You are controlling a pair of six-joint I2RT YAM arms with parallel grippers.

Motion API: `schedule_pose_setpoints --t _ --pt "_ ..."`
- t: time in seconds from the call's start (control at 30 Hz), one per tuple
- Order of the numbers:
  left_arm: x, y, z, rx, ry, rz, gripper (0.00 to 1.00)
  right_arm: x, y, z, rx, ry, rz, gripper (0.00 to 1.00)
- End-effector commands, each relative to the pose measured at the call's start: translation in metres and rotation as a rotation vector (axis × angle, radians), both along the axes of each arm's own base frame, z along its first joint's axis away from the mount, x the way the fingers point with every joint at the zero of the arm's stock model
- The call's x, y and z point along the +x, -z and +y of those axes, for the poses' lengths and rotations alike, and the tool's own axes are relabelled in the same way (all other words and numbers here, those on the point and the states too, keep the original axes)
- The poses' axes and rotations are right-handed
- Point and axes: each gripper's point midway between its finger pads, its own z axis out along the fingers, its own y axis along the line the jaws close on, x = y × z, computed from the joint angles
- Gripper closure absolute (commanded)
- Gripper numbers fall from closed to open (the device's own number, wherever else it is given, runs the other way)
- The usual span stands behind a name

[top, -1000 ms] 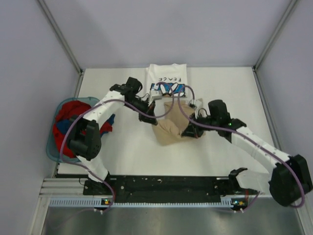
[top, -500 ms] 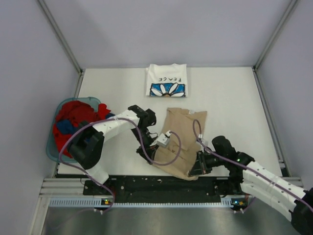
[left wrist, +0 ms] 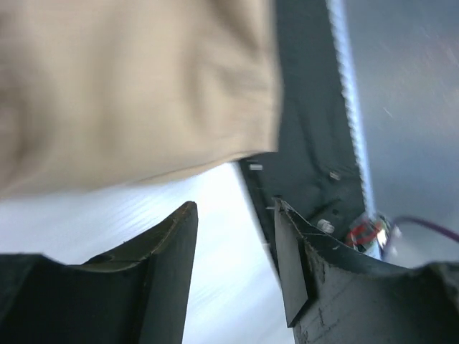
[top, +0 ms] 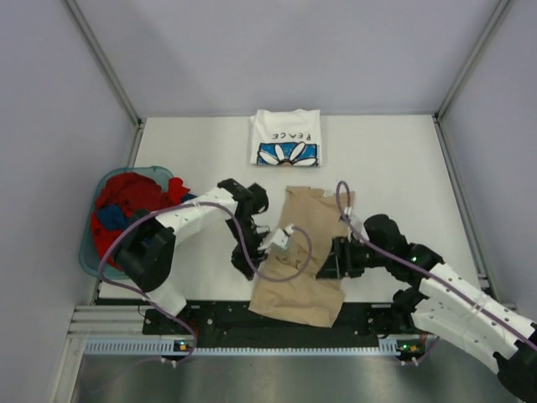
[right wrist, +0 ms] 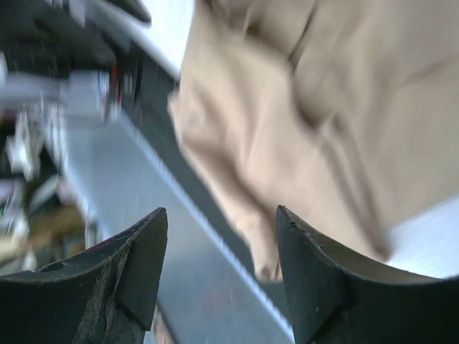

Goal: Fold and stack the t-shirts
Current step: Fold the long partially folded tshirt into a neat square

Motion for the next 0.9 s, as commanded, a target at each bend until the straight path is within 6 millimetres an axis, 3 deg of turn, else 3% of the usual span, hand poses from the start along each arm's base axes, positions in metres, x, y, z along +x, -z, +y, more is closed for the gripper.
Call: schedule_pose_setpoints --t 0.0,0.03,0.07,0.17,0.23,0.33,0.5,0.57,0.67,0.8,0.87 --pt "0.12 -0.044 -0.051 -0.134 -0.499 -0.109 0.48 0.117 -0.027 -0.036 -0.219 0.467 -0.237 0.39" --pt "0.132 -0.048 -0.053 -0.139 -0.548 -0.086 0.48 0.13 -0.023 -0.048 -0.258 0.54 -0.241 0.39" --pt "0.133 -0.05 -0.054 -0.138 -0.552 -0.055 0.47 0.138 -0.017 -0.059 -0.291 0.596 -0.231 0.39" --pt "0.119 -0.044 -0.057 -0.164 -0.513 -0.026 0.4 0.148 -0.004 -0.082 -0.352 0.683 -0.21 0.43" --pt "0.111 -0.032 -0.058 -0.153 -0.497 -0.054 0.38 0.133 0.006 -0.085 -0.376 0.678 -0.147 0.47" --pt "0.099 -0.013 -0.062 -0.134 -0.445 -0.106 0.36 0.091 0.026 -0.079 -0.367 0.645 0.043 0.47" --pt "0.098 0.01 -0.072 -0.12 -0.415 -0.134 0.3 0.043 0.042 -0.072 -0.407 0.562 0.181 0.34" --pt "0.099 0.017 -0.078 -0.115 -0.424 -0.12 0.29 0.029 0.056 -0.069 -0.438 0.522 0.229 0.33" --pt "0.099 0.025 -0.081 -0.1 -0.424 -0.125 0.3 0.026 0.067 -0.054 -0.409 0.47 0.262 0.38" --pt "0.097 0.028 -0.078 -0.084 -0.408 -0.117 0.39 0.026 0.073 -0.05 -0.426 0.437 0.273 0.57" --pt "0.093 0.029 -0.077 -0.083 -0.394 -0.099 0.48 0.023 0.074 -0.049 -0.413 0.427 0.28 0.65"
